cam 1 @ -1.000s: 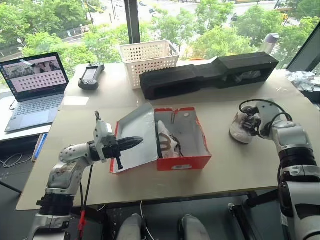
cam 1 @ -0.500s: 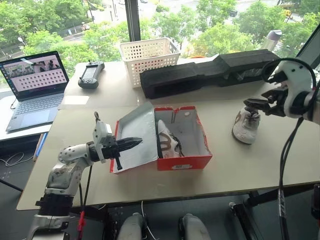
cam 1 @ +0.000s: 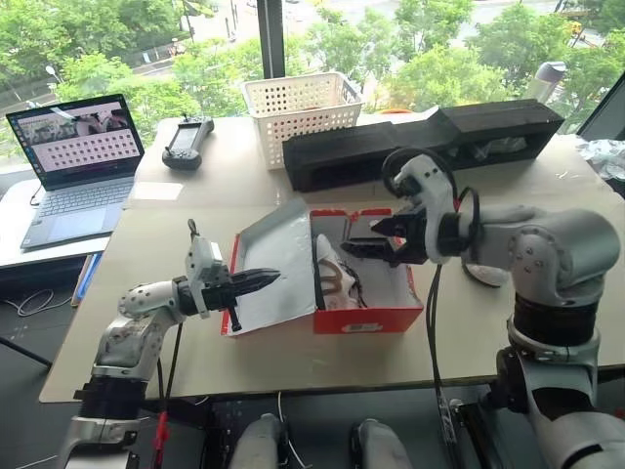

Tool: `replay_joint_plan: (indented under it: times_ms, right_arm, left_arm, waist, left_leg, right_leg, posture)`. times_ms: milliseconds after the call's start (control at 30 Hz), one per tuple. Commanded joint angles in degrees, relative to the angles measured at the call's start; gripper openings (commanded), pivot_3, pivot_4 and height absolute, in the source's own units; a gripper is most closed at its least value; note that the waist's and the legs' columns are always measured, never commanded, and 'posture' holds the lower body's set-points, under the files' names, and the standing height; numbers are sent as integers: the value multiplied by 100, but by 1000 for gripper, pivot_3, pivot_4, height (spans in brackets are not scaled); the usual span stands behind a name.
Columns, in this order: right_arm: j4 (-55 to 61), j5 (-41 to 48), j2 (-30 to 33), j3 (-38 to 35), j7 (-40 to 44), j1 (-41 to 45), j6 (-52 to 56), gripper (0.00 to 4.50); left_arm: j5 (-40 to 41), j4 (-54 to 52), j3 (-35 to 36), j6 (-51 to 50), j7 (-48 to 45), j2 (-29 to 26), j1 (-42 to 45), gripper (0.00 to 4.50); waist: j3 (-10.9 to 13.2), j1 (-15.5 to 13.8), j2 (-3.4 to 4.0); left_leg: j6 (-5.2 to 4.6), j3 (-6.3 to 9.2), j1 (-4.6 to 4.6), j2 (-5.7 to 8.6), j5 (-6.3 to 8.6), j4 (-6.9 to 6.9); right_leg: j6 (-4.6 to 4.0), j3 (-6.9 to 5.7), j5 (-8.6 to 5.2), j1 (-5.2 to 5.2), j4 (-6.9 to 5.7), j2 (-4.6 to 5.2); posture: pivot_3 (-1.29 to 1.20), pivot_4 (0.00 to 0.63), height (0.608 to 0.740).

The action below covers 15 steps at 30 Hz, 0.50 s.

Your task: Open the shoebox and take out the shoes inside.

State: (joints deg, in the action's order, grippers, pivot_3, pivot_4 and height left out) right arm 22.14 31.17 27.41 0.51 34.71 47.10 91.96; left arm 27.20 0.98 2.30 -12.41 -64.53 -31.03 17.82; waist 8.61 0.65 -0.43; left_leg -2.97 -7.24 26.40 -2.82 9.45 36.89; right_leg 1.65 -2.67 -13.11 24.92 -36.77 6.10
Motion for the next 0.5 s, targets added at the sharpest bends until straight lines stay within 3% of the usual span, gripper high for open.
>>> replay_joint_plan:
  times_ms: [33,500]
  right_arm:
    - [150,106,81,213,-44,-150,-95,4451]
    - [-1360,-316,-364,1078,-271,-392,-1316,4451]
  left_arm:
    - [20,-76,60,101,35,11,62,0]
    - [8,-202,56,44,141,-38,-23,0]
  waist:
    - [0,10,0]
    - [0,42,-1]
  left_leg:
    - [0,1,-1,0,0,2]
    - [0,0,-6,-1,-2,7]
  right_leg:
    - [0,-1,0,-2,0,-1]
    - [0,1,1,-4,-3,-6]
  posture:
    - [0,150,733]
    - [0,150,733]
